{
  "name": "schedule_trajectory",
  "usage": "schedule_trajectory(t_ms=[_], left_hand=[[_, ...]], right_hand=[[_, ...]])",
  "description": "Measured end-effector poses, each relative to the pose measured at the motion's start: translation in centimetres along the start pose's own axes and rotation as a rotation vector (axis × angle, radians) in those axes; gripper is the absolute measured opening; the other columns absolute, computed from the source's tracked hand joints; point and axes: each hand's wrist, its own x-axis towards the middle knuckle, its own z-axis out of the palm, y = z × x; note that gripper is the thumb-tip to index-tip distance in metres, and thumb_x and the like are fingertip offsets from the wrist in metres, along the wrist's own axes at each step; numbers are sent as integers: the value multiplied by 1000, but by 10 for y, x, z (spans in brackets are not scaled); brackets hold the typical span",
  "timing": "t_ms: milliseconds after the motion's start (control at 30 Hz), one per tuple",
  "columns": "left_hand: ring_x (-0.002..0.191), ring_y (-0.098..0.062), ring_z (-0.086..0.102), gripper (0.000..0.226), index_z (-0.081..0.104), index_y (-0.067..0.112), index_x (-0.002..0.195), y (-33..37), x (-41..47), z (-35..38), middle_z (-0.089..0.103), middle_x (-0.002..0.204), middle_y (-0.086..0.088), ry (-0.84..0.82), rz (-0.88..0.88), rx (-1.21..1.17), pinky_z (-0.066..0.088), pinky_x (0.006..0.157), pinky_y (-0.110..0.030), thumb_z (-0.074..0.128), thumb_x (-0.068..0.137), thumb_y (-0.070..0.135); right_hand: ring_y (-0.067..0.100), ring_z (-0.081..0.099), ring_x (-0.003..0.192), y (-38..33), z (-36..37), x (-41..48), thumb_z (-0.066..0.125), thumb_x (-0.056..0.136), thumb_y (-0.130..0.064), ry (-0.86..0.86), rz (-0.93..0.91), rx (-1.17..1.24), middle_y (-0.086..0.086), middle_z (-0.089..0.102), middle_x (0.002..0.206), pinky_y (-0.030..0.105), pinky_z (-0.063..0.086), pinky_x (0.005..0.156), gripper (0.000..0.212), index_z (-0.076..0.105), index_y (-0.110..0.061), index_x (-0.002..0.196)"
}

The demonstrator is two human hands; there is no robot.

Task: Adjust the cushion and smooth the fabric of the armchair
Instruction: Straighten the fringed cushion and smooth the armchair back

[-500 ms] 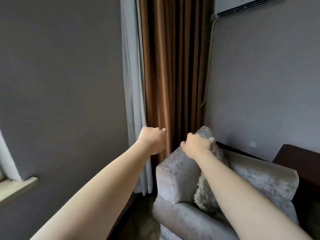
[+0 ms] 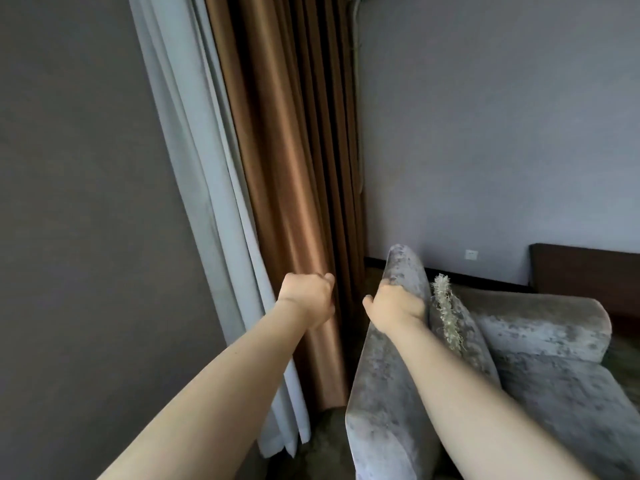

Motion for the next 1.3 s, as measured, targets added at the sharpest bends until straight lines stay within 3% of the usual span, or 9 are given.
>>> schedule_trajectory(t_ms=[167, 267, 433, 600, 733, 833, 1067, 1300], left_hand=[[94, -29, 61, 33, 45, 13, 117, -18, 71, 54, 61, 107, -6, -26, 151, -4, 35, 69, -33, 44, 90, 33], [94, -29, 60, 34, 45, 13, 118, -30, 130, 76, 60, 107, -6, 11, 210, -23, 35, 66, -33, 44, 91, 33], [100, -29, 58, 37, 45, 14, 122, -43, 238, 114, 58, 114, -8, 35, 313, -48, 34, 68, -34, 42, 93, 36], [95, -27, 58, 35, 44, 17, 122, -39, 331, 146, 58, 109, -7, -4, 397, -121, 36, 70, -37, 41, 93, 37], [89, -21, 59, 35, 45, 19, 122, -7, 399, 162, 58, 106, -3, -5, 465, -178, 36, 68, -34, 44, 92, 38], [93, -22, 60, 43, 38, 19, 134, 36, 440, 172, 59, 116, -6, -14, 552, -169, 36, 67, -34, 43, 94, 33], [110, -27, 58, 38, 44, 17, 120, 147, 490, 188, 59, 121, -7, 59, 949, -169, 38, 74, -32, 50, 90, 39], [112, -29, 58, 41, 43, 15, 122, 195, 482, 204, 58, 124, -8, 120, 1266, -171, 44, 84, -34, 49, 91, 41]], right_hand=[[27, 63, 97, -1, 45, 66, 38, 93, -43, -5, 135, -45, 6, 65, 109, 28, 35, 64, 43, 48, -13, 122], [29, 62, 101, 1, 71, 123, 36, 93, -44, -10, 215, -42, 8, 64, 115, 30, 37, 67, 50, 42, -11, 129], [30, 59, 106, 16, 116, 218, 37, 91, -45, -29, 329, 38, 10, 63, 117, 34, 41, 79, 54, 39, -10, 133], [32, 59, 99, 33, 134, 273, 41, 91, -42, 5, 406, 83, 10, 62, 111, 36, 35, 70, 39, 42, -12, 117], [32, 59, 99, 50, 145, 293, 39, 93, -42, -46, 470, 3, 11, 61, 112, 36, 38, 69, 37, 40, -13, 116], [30, 59, 101, 65, 160, 297, 40, 92, -44, -70, 566, -11, 10, 59, 114, 36, 39, 69, 38, 39, -15, 116], [28, 62, 94, 102, 177, 304, 37, 92, -44, -1, 908, -45, 9, 63, 107, 31, 36, 61, 35, 36, -14, 111], [30, 62, 98, 109, 190, 272, 39, 93, -46, 15, 1168, -92, 11, 63, 111, 33, 36, 63, 41, 36, -13, 117]])
